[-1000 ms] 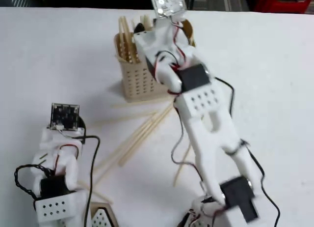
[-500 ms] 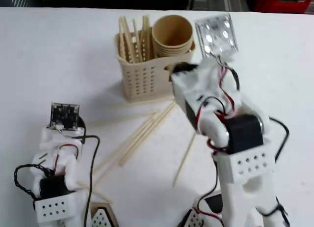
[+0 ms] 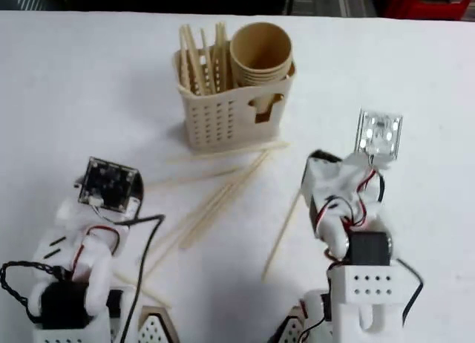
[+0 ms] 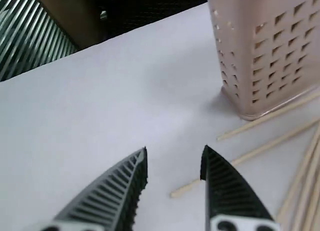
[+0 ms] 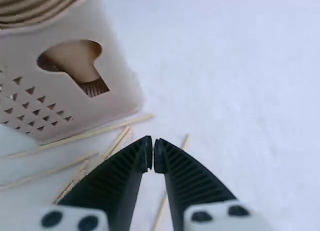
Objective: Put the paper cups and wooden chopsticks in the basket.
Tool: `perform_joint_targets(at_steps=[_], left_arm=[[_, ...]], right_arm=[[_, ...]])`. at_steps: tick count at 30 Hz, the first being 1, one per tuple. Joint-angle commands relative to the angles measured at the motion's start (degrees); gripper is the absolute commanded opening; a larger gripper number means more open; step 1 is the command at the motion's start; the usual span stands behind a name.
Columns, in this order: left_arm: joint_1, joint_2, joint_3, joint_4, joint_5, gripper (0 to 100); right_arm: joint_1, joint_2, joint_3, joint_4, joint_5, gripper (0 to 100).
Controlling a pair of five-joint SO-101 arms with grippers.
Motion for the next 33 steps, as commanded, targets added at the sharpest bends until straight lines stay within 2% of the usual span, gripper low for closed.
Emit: perform_joint_targets(at_steps=[1, 6, 11, 18, 23, 27, 33], left_arm=[[5.1, 1.7, -5.9, 5.6, -3.4, 21], [9.0, 12.6, -8.5, 7.1, -5.8, 21], [15.2, 26.7, -11.6, 6.8, -9.0, 25], [22.4, 47.2, -14.3, 0.7, -9.0, 26], [23.0, 62.7, -18.9, -4.0, -8.6, 26], [23.0, 75.5, -25.3, -3.9, -8.6, 26], [23.0, 91.2, -34.5, -3.8, -8.6, 23]], right_arm=[[2.2, -3.3, 6.0, -5.4, -1.2, 1.8], [2.2, -4.4, 11.7, -9.6, -5.5, 1.8], [2.3, -4.6, 14.9, -10.0, -5.5, 1.8], [2.3, -4.6, 15.6, -10.4, -5.5, 1.8], [6.5, -4.6, 15.8, -10.8, -5.5, 1.8], [9.5, -4.3, 15.8, -12.4, -5.5, 1.8], [9.5, -4.3, 15.8, -12.5, -5.5, 1.8]])
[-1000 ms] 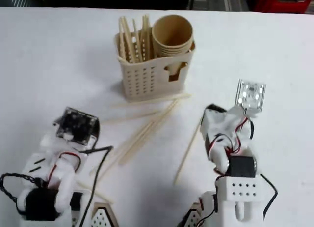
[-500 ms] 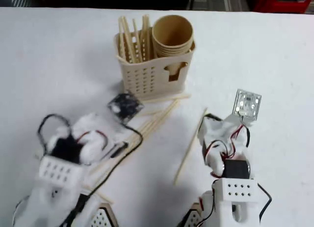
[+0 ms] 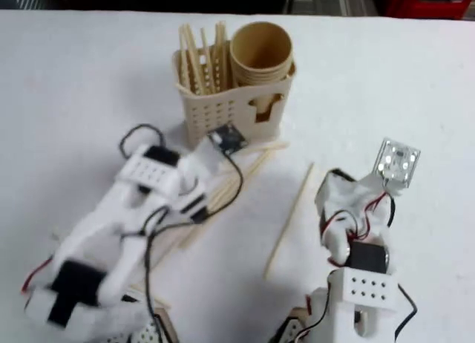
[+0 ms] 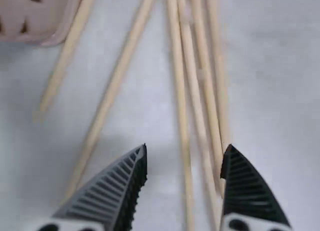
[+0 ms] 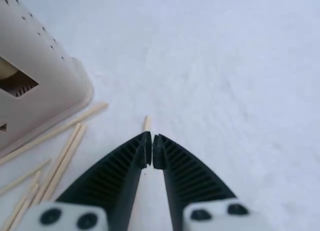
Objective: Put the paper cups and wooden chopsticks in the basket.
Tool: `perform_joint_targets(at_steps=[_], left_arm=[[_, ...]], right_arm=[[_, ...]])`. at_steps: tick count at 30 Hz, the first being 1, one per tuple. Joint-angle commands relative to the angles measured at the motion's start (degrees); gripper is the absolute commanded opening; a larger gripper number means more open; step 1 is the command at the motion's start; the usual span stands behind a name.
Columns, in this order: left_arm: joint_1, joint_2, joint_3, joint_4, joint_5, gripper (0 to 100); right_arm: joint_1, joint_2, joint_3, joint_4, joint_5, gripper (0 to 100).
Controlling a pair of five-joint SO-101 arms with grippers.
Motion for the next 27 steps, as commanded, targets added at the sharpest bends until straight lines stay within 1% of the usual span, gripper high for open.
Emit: perform_joint_targets(at_steps=[1, 4, 7, 13, 17, 22, 27], left_arm=[[0.6, 10.2, -8.4, -0.8, 0.0, 23], [0.6, 15.4, -11.8, -0.5, 0.1, 23], [1.8, 18.2, -15.2, 2.6, 0.1, 22], [7.0, 23.8, -18.2, 4.1, -0.1, 7], [9.0, 26.3, -20.9, 7.5, 0.0, 3], [11.1, 26.2, -21.5, 10.1, 0.1, 2], [11.2, 20.4, -21.6, 13.2, 0.1, 2]], right_arm=[[0.8, -0.7, -0.4, -0.8, -0.5, 1.8], [0.8, -0.7, -0.4, -0.8, -0.5, 1.8], [0.8, -0.7, -0.3, -0.8, -0.5, 1.8], [0.8, -0.7, -0.3, -0.8, -0.5, 1.8], [0.8, -1.2, 0.4, -0.8, -0.5, 1.8], [0.9, -1.2, 0.4, -0.8, -0.5, 1.8], [1.0, -1.2, 0.4, -0.8, -0.5, 1.8]])
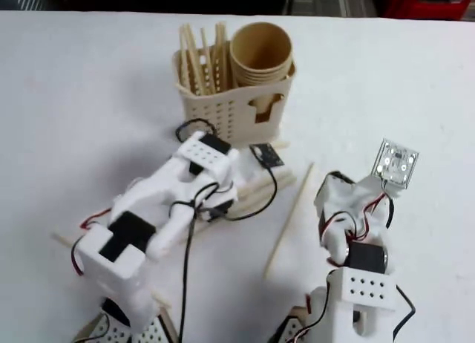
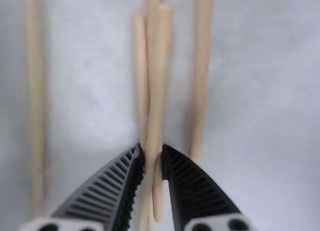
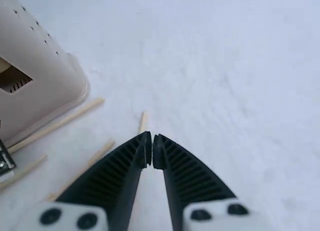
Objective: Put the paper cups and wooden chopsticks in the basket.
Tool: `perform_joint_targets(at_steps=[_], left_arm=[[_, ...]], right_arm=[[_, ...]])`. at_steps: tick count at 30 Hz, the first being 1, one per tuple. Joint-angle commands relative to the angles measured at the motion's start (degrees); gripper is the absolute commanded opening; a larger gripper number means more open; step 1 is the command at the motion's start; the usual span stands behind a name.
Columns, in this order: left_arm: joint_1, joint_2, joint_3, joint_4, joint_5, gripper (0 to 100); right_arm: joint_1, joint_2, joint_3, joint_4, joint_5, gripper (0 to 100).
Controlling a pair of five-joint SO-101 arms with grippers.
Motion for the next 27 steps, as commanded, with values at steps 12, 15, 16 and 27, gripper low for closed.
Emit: perform_joint_targets(at_steps=[12, 15, 16, 27], left_arm=[[1.0, -22.4, -1.8, 8.8, 3.3, 2], [0.6, -25.8, -2.7, 10.1, 3.3, 2], [0.2, -26.9, -3.7, 11.0, 3.3, 2], [-1.8, -32.2, -26.4, 24.7, 4.2, 2]], right_arm=[[4.3, -1.0, -0.4, -2.8, -0.6, 1.8], [5.1, -1.0, -0.4, -2.9, -0.6, 1.8], [5.1, -1.0, -0.4, -2.9, -0.6, 1.8], [5.0, -1.0, -0.5, -2.9, -0.6, 1.8]])
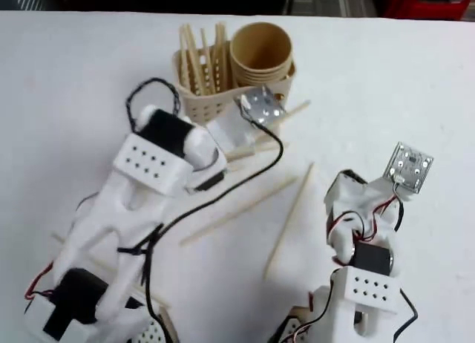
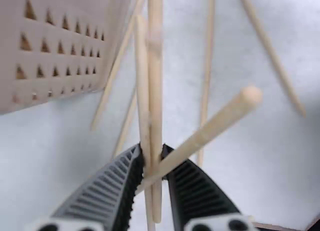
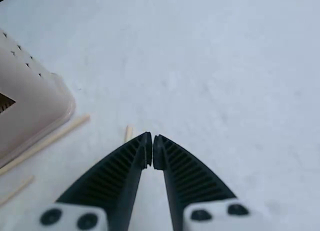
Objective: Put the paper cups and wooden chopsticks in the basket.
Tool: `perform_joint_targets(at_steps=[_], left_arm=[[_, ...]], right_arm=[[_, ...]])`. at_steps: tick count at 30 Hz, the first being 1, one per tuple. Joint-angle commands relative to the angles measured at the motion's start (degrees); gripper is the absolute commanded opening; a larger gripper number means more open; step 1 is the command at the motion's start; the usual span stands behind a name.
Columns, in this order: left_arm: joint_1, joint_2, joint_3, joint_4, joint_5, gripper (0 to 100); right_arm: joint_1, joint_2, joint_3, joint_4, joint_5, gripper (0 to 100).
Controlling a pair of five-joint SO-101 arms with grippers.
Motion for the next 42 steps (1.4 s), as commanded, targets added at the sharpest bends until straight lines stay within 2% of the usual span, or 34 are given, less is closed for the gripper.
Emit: perform_joint_targets(at_steps=[1, 7, 19, 34, 42], left_arm=[[-0.8, -3.0, -13.0, 4.5, 2.5, 2], [-0.4, -2.7, -25.4, 4.6, 5.8, 2], [-0.4, -2.7, -36.4, -6.8, 13.5, 2], [-0.9, -1.5, -34.6, -31.6, 14.9, 2], [-6.9, 4.5, -25.8, -46.2, 15.2, 2]], right_arm=[[0.7, -1.0, -0.5, -1.1, -0.6, 1.8], [0.6, -1.0, -0.5, -1.1, -0.6, 1.8], [0.5, -1.0, -0.5, -1.1, -0.6, 1.8], [0.4, -1.0, -0.5, -1.1, -0.6, 1.8], [0.4, -1.0, -0.5, -1.1, -0.6, 1.8]])
